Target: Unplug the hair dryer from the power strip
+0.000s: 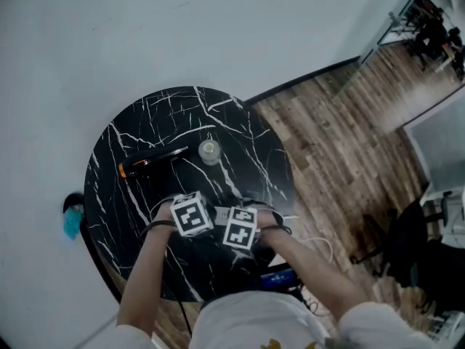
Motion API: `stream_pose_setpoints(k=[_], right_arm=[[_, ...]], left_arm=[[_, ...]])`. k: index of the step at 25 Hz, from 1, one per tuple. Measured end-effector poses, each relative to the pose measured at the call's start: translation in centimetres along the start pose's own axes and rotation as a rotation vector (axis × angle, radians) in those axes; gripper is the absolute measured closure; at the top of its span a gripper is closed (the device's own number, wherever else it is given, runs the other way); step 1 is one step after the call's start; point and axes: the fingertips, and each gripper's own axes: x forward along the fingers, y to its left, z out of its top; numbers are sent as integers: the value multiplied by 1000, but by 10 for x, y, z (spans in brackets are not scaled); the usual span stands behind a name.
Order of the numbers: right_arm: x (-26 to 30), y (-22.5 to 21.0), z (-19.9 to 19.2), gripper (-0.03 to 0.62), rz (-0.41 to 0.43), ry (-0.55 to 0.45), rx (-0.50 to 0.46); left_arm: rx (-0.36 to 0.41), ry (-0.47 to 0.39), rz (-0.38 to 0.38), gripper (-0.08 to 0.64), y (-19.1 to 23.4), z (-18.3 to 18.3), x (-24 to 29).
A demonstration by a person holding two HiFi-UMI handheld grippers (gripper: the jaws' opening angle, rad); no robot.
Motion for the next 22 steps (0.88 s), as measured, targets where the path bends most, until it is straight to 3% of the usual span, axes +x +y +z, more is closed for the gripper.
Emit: stream_pose_setpoints(k=[3, 6, 9, 12, 15, 17, 20, 22], right_arm=[[-1, 0, -1, 324, 10, -2, 11], [-3, -2, 2, 323, 53, 13, 52], [-6, -2, 4, 322, 60, 4, 60], [-1, 0, 1, 323, 12, 32, -27], [0, 2, -2, 324, 12, 37, -42], [0, 1, -3, 323, 28, 32, -28], [-2, 0, -1, 322, 49, 36, -25], [-2, 0, -1, 322, 42, 48, -47]], left_arm=[[-94, -60, -116, 494, -4, 9, -4], [-13, -63, -29, 505, -7, 11, -5], [46, -13, 55, 508, -10, 3, -2], [-11, 12, -6, 508, -8, -3, 2], [-81, -50, -86, 497, -5, 8, -4], [-47, -63, -46, 499, -9, 11, -4], [22, -3, 64, 506, -17, 1, 0], [19, 11, 68, 508, -15, 0, 0]])
